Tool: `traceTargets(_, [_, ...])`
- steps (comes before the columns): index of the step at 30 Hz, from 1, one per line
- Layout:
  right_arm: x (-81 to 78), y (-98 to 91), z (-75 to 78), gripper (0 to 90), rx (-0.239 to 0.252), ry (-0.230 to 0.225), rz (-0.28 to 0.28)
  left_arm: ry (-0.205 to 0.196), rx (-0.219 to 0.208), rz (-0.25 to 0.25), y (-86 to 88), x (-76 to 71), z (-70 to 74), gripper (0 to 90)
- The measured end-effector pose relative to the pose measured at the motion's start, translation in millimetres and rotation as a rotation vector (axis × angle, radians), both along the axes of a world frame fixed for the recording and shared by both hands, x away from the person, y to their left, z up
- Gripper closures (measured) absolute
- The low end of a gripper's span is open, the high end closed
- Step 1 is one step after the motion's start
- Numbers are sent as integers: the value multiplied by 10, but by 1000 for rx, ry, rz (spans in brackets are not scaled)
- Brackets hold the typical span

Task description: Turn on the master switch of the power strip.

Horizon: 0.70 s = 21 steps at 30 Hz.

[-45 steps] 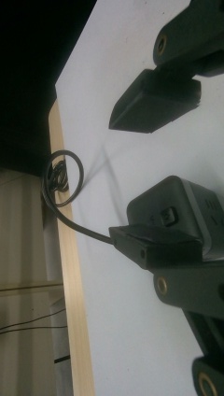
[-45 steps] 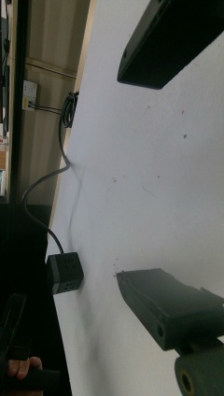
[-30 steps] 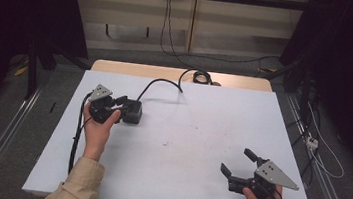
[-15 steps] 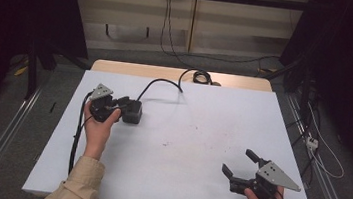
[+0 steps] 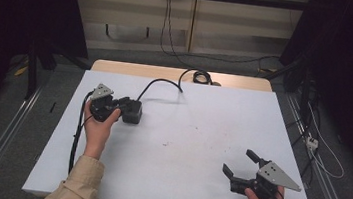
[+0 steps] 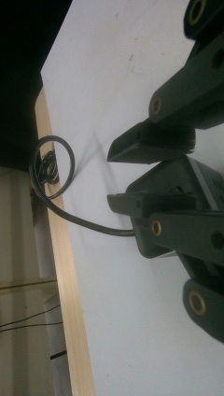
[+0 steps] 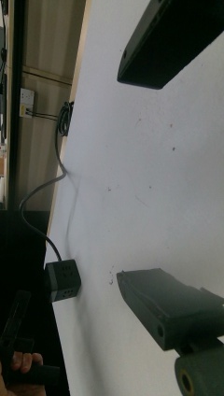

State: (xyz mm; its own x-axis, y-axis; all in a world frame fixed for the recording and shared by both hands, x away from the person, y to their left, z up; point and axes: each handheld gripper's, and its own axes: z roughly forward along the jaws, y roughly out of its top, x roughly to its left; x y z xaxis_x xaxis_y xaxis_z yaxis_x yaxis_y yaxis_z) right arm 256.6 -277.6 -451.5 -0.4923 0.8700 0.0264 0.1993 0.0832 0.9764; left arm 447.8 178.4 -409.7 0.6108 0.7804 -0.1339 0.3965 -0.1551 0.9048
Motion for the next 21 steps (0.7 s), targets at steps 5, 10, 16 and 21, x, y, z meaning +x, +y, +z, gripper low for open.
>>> traceTargets(5, [-4, 1, 5, 44, -1, -2, -1, 10, 2, 0, 11, 5, -11, 750])
traceTargets(10, [-1, 1, 0, 44, -3, -1, 0, 10, -4, 4, 27, 14, -13, 757])
traceTargets(16, [-4, -8, 2, 44, -1, -2, -5, 6, -10, 9, 42, 22, -12, 758])
traceTargets(21, [-2, -2, -1, 44, -3, 0, -3, 6, 3, 5, 42, 26, -14, 773])
